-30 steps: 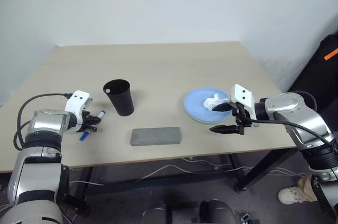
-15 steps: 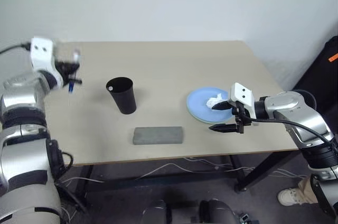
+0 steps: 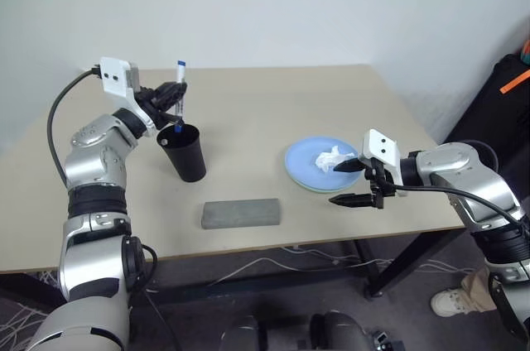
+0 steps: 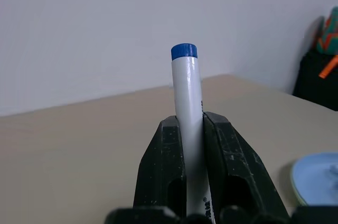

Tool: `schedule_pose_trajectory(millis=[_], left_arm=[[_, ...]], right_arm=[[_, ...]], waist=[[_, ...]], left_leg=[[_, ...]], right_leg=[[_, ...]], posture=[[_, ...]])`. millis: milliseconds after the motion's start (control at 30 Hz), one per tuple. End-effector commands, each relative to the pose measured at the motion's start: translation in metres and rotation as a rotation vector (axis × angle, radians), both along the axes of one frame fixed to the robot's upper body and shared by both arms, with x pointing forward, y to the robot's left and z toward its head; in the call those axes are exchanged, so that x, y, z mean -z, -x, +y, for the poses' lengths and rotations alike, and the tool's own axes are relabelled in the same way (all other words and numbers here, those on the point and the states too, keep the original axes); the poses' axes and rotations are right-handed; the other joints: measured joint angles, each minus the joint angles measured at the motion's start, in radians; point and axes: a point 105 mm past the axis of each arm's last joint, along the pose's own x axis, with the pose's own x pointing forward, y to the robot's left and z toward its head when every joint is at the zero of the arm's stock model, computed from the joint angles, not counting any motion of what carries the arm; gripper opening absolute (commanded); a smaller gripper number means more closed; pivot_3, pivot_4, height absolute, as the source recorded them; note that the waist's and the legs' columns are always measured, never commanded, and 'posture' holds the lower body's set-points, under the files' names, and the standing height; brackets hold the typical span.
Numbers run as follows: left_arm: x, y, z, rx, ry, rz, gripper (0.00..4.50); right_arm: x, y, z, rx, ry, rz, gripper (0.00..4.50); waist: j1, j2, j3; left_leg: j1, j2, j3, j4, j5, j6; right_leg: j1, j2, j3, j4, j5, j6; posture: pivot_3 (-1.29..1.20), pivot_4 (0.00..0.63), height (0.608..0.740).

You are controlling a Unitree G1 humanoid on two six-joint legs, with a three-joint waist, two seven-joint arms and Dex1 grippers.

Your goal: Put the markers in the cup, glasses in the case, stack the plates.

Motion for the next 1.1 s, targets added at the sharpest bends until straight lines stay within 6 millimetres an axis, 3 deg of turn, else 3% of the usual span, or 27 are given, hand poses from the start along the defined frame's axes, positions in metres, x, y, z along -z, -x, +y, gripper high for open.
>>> schedule_pose_trajectory(millis=[33,300,800,1100], left_arm=[[-0.016,0.004,-0.006,0.021,-0.051,-0.084,0.12],[-0.005,0.008,-0.002,0.013,-0.073,-0.078,0.12],[0.021,0.014,0.002,-0.004,-0.064,-0.033,0.12],[0.023,0.015,0.011,-0.043,-0.076,-0.043,3.03]], right_arm=[[-0.021,-0.008,-0.012,0.043,-0.010,-0.049,4.06],[-0.031,-0.019,-0.027,0.079,-0.004,-0.091,4.06],[-0.037,-0.023,-0.031,0.084,0.003,-0.113,4.06],[-0.039,-0.024,-0.031,0.084,-0.003,-0.117,4.06]], waist=[[0.000,0.000,0.000],[0.001,0.000,0.000],[0.002,0.000,0.000],[0.002,0.000,0.000]], left_leg=[[0.000,0.000,0.000,0.000,0.000,0.000],[0.000,0.000,0.000,0.000,0.000,0.000],[0.000,0.000,0.000,0.000,0.000,0.000],[0.000,0.000,0.000,0.000,0.000,0.000]], right_leg=[[0.000,0.000,0.000,0.000,0.000,0.000],[0.000,0.000,0.000,-0.001,0.000,0.000],[0.000,0.000,0.000,0.000,0.000,0.000],[0.000,0.000,0.000,0.000,0.000,0.000]], posture=[[0.00,0.000,0.737],[0.00,0.000,0.737],[0.00,0.000,0.737],[0.00,0.000,0.737]])
